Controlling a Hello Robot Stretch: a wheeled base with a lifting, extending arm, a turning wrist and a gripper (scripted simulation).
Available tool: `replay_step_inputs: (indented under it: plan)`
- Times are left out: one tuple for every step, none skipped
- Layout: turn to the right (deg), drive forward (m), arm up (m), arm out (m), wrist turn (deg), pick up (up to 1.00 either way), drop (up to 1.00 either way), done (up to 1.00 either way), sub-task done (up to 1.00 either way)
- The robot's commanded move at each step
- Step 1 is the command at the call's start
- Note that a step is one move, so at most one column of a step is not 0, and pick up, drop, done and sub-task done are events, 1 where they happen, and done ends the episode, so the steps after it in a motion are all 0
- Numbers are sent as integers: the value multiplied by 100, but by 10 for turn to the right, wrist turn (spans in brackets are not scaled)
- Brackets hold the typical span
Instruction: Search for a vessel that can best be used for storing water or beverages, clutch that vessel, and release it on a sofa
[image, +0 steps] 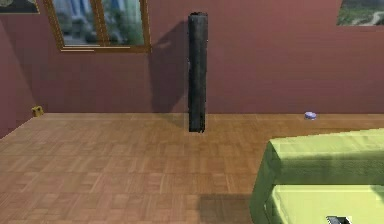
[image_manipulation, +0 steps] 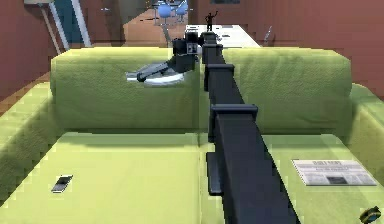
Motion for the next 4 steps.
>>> replay_step_inputs:
  plan:
    - [0,0,0,0,330,0,0,0,0]
    - [0,0,-24,0,0,0,0,0,0]
    - [0,0,-32,0,0,0,0,0,0]
    - [0,0,0,0,0,0,100,0,0]
